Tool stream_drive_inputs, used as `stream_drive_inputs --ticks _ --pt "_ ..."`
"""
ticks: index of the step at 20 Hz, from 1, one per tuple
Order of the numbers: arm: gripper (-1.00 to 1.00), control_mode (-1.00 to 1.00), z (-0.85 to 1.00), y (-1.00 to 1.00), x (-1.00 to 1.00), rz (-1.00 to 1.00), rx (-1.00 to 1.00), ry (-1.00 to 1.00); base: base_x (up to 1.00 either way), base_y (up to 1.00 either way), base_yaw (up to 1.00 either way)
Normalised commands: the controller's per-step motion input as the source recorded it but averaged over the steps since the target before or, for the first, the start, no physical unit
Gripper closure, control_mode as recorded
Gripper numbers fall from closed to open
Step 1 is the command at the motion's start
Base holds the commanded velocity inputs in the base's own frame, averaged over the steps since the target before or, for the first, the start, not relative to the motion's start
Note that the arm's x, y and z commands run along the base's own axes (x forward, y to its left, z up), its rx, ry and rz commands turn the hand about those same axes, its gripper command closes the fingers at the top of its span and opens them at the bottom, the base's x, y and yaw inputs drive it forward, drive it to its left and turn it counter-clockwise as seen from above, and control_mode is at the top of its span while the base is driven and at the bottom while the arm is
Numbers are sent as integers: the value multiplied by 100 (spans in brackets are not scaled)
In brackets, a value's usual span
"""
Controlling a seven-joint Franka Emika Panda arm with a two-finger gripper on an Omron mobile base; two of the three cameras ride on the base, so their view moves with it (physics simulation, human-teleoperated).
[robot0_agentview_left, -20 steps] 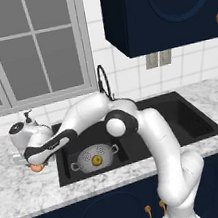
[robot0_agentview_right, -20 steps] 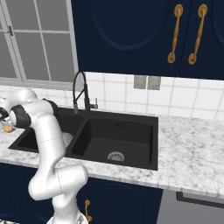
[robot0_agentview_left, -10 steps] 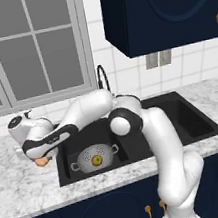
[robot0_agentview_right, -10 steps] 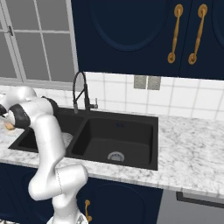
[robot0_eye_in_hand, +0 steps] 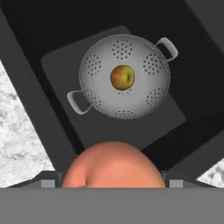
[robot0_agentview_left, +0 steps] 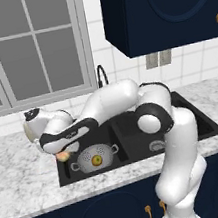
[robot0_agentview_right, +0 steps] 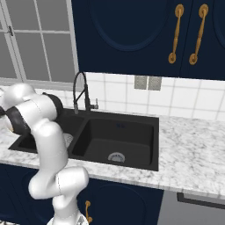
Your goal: Put the colander in the sink, put the peach, apple in the colander, and turn on the sink faucet and pour water over the colander.
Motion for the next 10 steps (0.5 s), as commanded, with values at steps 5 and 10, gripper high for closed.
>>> stream_drive_inputs --ticks 5,10 --pt "100 -100 0 -100 -28 -18 0 -1 0 0 0" --pt "100 -100 0 -95 28 -18 0 1 0 0 0"
